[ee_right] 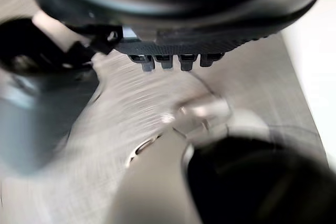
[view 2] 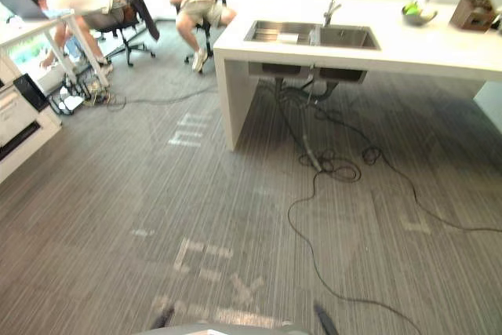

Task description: Walk over to the sink, pick up the cup, carry it to the dishwasher, place the cup inside the dishwasher, then close the dishwasher door

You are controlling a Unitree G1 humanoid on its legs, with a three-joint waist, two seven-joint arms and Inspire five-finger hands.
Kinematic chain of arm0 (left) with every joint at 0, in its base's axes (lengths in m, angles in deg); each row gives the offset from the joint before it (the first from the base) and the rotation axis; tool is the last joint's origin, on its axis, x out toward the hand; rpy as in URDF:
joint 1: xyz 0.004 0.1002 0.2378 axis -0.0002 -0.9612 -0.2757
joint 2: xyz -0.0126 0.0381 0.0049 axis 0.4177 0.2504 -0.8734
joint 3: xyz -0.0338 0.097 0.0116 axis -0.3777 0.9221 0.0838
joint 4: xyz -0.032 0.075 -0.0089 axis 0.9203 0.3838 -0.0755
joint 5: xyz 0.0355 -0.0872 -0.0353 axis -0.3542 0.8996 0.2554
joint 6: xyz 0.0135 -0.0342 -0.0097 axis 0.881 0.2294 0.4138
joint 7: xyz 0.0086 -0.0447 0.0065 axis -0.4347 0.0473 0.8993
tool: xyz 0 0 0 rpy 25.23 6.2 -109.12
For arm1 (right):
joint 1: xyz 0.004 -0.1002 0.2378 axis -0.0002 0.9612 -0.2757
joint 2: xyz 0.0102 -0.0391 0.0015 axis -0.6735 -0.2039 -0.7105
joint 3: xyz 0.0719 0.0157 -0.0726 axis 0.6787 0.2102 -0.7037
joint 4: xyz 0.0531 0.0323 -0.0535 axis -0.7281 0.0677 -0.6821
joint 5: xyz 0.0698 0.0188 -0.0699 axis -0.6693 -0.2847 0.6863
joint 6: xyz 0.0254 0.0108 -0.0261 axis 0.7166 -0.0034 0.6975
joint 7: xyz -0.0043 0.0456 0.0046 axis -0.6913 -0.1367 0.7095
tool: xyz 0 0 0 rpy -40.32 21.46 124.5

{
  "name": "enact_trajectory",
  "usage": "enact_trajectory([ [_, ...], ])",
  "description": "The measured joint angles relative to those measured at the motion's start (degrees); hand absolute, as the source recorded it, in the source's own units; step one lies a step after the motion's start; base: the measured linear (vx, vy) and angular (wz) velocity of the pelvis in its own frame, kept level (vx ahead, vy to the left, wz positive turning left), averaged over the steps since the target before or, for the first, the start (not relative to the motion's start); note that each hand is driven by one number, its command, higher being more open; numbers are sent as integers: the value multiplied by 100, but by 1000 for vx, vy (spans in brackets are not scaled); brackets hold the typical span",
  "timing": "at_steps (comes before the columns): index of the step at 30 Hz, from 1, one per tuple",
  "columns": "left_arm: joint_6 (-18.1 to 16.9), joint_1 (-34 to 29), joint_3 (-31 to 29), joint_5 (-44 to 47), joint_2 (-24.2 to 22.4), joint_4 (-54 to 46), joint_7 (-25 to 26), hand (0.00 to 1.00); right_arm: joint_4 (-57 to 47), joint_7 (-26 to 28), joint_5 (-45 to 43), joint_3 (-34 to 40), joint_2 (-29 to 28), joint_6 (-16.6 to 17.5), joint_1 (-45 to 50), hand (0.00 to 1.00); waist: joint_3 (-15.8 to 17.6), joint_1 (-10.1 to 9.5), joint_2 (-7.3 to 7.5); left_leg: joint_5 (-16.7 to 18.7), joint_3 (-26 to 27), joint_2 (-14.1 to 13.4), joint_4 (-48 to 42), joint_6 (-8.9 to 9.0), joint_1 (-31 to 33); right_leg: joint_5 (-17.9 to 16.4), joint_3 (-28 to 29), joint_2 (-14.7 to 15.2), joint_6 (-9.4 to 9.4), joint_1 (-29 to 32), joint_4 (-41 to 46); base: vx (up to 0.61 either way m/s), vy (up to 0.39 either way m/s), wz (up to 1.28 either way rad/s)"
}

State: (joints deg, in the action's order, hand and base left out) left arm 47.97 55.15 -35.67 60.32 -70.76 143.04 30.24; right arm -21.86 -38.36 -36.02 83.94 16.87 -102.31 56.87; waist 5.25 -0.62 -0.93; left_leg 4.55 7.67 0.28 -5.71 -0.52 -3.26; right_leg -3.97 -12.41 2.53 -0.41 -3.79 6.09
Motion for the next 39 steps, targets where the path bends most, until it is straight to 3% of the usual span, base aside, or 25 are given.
enact_trajectory([
  [4,-603,54,-151,301,-71,12,-89,100,154,108,-263,369,-79,46,-28,100,75,-8,6,-353,71,19,558,15,-243,285,-143,-47,-55,-254,-573,70,-10,10],
  [9,-665,236,-10,499,-122,-428,-497,100,-90,264,-227,134,-149,432,-357,100,107,3,27,-418,4,42,802,119,-422,300,-248,-58,-82,-431,-742,11,-12,10],
  [13,-668,260,73,613,-104,-645,-396,100,-193,122,-193,-97,-162,612,-467,100,178,-6,39,-492,-71,43,948,146,-442,302,-340,-74,-85,-438,-817,5,-24,12],
  [20,-747,452,86,639,-238,-1193,365,100,-693,-41,-196,-381,-275,825,-927,100,299,4,36,-560,-78,48,960,210,-425,318,-391,-66,-121,-454,-828,-17,-8,3],
  [25,-1032,709,290,70,-523,-1679,779,100,-1130,231,232,-407,-311,830,-1298,100,348,-6,37,-591,-133,52,954,240,-406,314,-470,-51,-128,-447,-787,-59,-3,8],
  [31,-1325,767,288,-1048,-535,-1834,1319,100,-1122,442,1246,-412,-185,789,-1298,100,417,-7,25,-626,-196,58,982,186,-333,314,-513,-50,-125,-383,-777,-14,0,3],
  [39,-1550,629,290,-1711,-508,-2043,1540,100,-1077,586,1828,-475,-183,912,-1289,100,418,-25,26,-637,-131,60,1015,169,-371,313,-467,-47,-126,-373,-746,-8,1,-2],
])
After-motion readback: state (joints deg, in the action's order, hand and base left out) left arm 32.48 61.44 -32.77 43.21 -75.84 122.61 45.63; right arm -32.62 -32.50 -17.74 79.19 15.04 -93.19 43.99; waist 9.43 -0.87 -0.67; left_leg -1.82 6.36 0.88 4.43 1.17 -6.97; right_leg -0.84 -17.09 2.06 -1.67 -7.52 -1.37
